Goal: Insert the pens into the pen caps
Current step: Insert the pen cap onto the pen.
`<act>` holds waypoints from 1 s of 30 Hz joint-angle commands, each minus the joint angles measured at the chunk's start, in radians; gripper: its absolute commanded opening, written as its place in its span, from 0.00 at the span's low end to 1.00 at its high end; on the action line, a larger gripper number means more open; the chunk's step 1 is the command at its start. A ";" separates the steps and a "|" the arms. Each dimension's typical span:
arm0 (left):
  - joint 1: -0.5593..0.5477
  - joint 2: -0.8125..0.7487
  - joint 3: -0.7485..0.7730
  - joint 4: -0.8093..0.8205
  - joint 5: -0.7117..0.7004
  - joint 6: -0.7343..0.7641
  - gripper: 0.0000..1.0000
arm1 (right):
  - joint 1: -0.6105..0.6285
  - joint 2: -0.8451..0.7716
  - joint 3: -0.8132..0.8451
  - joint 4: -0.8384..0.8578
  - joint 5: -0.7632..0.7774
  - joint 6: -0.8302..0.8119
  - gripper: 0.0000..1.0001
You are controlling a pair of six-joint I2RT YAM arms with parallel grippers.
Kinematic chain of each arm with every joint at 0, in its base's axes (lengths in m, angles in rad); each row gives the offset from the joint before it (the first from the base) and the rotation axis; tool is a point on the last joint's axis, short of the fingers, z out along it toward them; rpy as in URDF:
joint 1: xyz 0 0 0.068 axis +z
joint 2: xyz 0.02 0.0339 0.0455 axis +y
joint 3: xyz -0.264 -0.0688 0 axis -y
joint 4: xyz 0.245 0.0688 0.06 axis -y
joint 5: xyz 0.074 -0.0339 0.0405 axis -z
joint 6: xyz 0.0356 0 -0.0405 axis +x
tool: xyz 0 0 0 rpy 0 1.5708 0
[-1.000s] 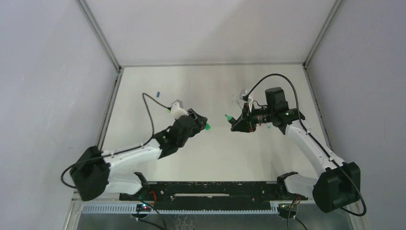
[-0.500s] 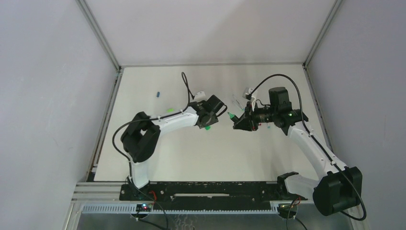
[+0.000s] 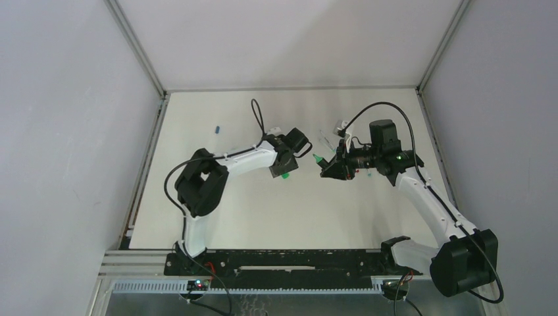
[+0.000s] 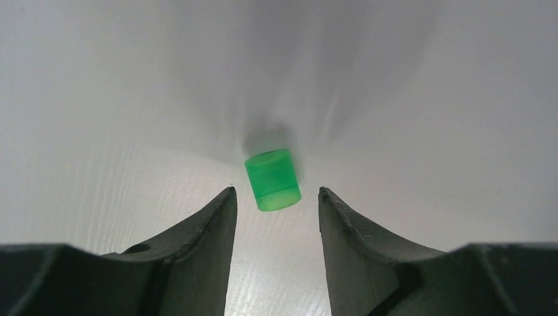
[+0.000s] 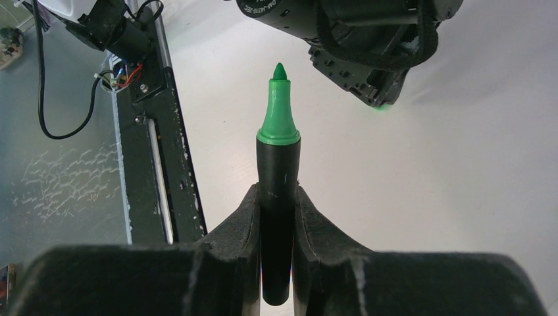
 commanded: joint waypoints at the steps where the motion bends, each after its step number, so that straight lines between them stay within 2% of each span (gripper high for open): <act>1: 0.015 0.021 0.057 -0.036 0.023 -0.020 0.53 | -0.005 -0.023 0.038 0.018 -0.004 0.017 0.00; 14: 0.047 0.109 0.142 -0.091 0.080 0.000 0.48 | -0.005 -0.017 0.038 0.017 -0.018 0.017 0.00; 24: 0.048 0.139 0.139 -0.117 0.101 0.012 0.43 | -0.005 -0.019 0.038 0.018 -0.020 0.018 0.00; 28: 0.050 0.160 0.151 -0.127 0.119 0.020 0.35 | -0.005 -0.023 0.038 0.017 -0.019 0.017 0.00; 30: 0.050 0.165 0.149 -0.129 0.126 0.022 0.26 | -0.005 -0.024 0.038 0.017 -0.020 0.017 0.00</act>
